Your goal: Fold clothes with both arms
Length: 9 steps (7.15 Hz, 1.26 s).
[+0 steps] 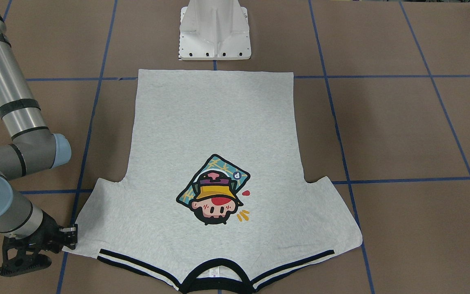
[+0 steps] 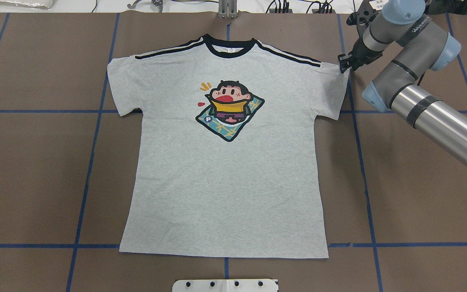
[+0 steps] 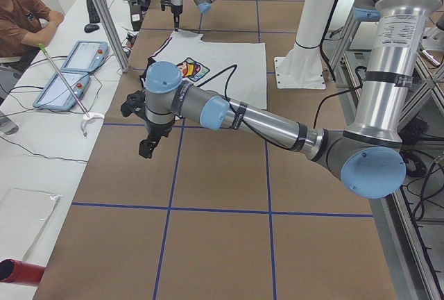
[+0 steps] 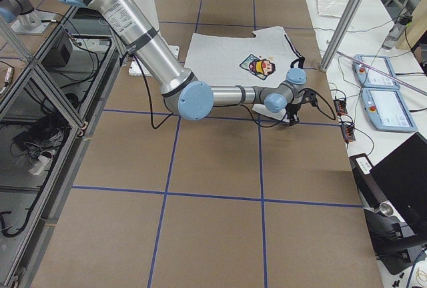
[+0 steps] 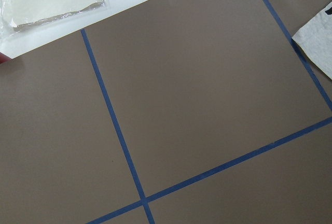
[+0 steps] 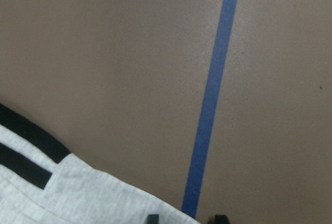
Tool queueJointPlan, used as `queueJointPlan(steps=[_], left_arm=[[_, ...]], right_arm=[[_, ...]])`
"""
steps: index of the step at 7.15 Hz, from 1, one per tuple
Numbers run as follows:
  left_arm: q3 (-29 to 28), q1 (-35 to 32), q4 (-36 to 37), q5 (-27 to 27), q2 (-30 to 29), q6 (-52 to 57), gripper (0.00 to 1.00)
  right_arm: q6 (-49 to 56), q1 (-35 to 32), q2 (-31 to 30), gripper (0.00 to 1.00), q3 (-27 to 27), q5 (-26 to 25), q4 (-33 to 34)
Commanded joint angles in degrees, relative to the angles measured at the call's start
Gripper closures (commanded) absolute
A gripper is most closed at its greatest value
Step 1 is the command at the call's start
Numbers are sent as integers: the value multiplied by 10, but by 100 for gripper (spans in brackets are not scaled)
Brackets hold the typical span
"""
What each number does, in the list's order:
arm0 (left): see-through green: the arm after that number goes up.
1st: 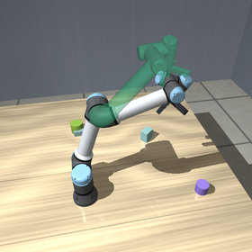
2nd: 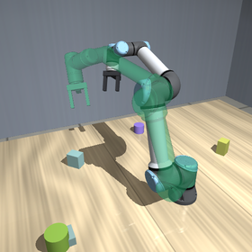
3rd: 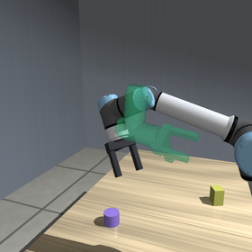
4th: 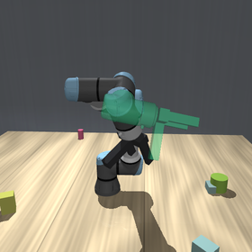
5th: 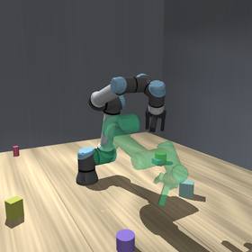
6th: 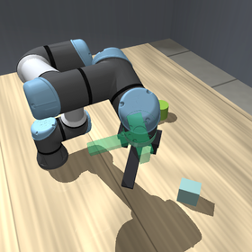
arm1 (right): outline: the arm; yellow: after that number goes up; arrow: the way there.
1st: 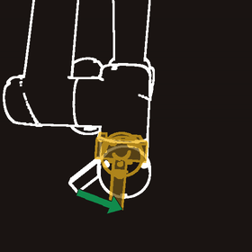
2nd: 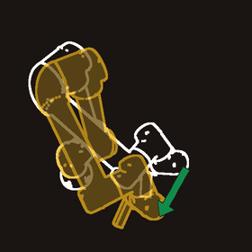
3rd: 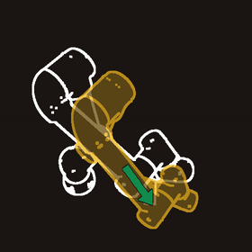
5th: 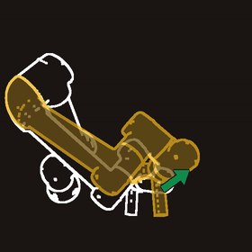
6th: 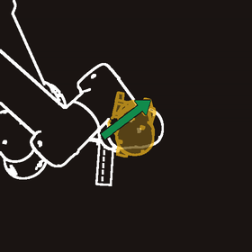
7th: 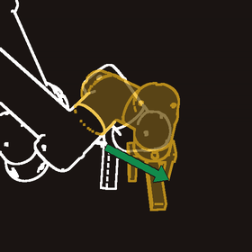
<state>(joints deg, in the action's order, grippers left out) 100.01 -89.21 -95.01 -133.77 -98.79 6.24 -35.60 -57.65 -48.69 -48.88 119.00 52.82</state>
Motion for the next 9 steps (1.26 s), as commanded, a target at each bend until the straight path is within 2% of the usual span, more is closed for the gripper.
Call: queueJointPlan(steps=[1,3,5,7,9], left_arm=[[0,0,0,0,0,0,0],[0,1,0,0,0,0,0],[-1,0,0,0,0,0,0],[-1,0,0,0,0,0,0],[-3,0,0,0,0,0,0]], right_arm=[[0,1,1,67,0,0,0],[0,1,2,99,0,0,1],[-3,1,17,100,-3,0,1],[-11,-2,21,100,-42,9,0],[-129,1,12,100,-102,33,0]])
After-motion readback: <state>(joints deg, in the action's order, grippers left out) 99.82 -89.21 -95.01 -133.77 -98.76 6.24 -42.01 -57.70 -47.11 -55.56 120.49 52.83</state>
